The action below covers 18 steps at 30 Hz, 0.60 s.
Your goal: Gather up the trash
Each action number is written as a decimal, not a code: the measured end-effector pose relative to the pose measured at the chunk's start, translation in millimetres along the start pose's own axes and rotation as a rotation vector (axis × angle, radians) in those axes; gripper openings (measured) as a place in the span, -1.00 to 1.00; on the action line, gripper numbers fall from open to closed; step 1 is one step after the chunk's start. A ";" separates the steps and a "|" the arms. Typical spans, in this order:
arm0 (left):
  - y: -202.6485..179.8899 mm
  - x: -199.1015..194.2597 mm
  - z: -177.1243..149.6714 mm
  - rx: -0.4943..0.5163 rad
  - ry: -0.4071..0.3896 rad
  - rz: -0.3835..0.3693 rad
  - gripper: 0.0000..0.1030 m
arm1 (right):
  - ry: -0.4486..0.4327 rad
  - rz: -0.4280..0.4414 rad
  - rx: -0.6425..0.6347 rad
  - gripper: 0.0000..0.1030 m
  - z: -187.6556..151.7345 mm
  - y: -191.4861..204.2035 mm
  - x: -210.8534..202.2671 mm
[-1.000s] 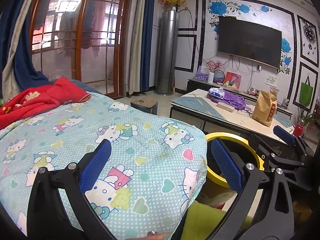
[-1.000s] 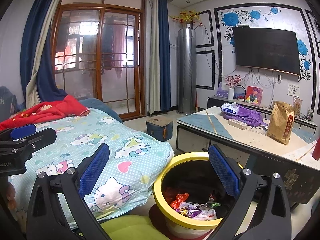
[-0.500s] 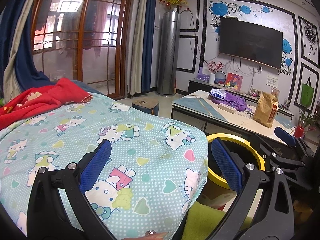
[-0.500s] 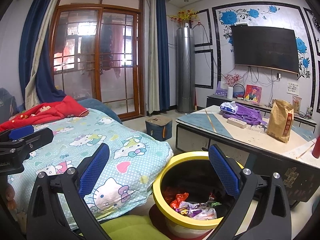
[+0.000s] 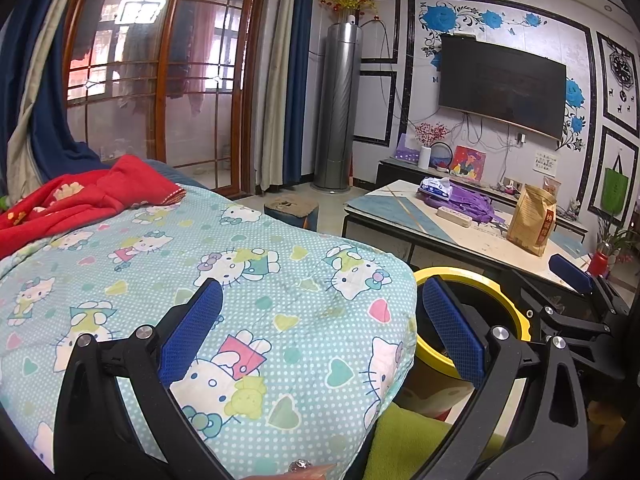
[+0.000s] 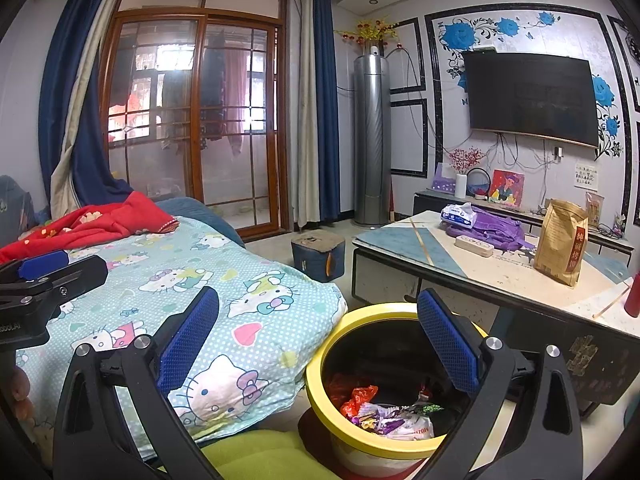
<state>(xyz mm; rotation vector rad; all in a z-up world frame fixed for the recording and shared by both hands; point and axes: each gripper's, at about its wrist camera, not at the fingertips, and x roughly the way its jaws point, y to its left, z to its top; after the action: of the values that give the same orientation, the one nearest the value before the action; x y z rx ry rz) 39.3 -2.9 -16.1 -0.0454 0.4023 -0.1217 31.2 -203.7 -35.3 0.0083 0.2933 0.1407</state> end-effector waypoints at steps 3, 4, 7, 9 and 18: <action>0.6 -0.8 -0.2 -0.001 0.000 -0.001 0.79 | -0.001 -0.001 0.000 0.88 0.1 0.1 0.0; 0.7 -0.7 -0.2 -0.002 0.001 -0.002 0.79 | -0.002 -0.001 0.000 0.88 0.1 0.1 0.1; 1.7 -0.1 -1.1 -0.004 0.007 -0.009 0.79 | 0.000 0.000 0.000 0.88 0.0 0.1 0.2; 2.2 1.5 -2.3 -0.005 0.013 -0.012 0.79 | -0.001 0.000 0.001 0.88 0.2 0.0 0.0; 6.9 6.2 -3.0 -0.040 0.040 -0.016 0.79 | -0.002 -0.013 -0.007 0.88 4.3 2.2 1.6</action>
<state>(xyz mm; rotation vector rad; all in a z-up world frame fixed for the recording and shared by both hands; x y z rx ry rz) 44.5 3.2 -21.7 -0.0859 0.4446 -0.1309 33.6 -201.3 -31.6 -0.0005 0.2911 0.1284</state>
